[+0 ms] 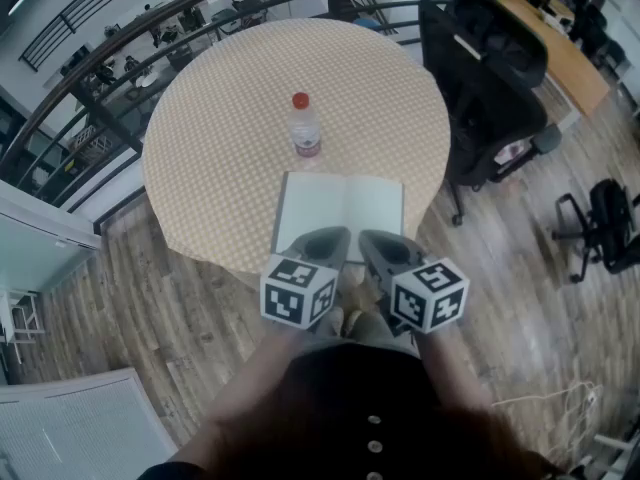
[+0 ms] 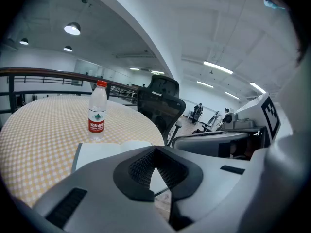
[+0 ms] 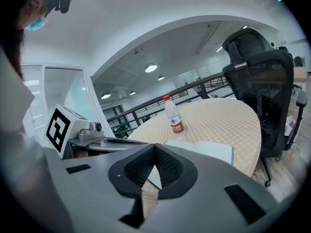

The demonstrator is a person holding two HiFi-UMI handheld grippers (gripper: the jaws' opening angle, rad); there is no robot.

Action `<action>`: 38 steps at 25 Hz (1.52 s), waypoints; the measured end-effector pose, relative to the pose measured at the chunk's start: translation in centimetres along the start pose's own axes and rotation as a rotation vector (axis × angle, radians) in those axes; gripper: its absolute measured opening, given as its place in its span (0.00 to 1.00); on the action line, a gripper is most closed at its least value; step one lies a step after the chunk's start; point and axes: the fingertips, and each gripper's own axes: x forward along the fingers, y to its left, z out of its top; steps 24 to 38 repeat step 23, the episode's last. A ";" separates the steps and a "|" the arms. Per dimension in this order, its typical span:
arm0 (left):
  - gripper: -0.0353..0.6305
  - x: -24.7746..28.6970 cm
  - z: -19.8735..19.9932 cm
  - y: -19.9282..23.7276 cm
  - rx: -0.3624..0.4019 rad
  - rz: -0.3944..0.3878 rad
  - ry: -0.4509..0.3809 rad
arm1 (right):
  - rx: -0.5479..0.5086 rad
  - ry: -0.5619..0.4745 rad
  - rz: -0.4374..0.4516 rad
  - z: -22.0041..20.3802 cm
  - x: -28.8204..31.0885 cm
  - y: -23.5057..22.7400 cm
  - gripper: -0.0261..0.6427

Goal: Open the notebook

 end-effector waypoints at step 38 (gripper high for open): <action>0.07 -0.6 -0.4 -0.5 -0.017 -0.013 -0.023 | 0.002 0.018 -0.018 -1.0 -0.2 0.2 0.06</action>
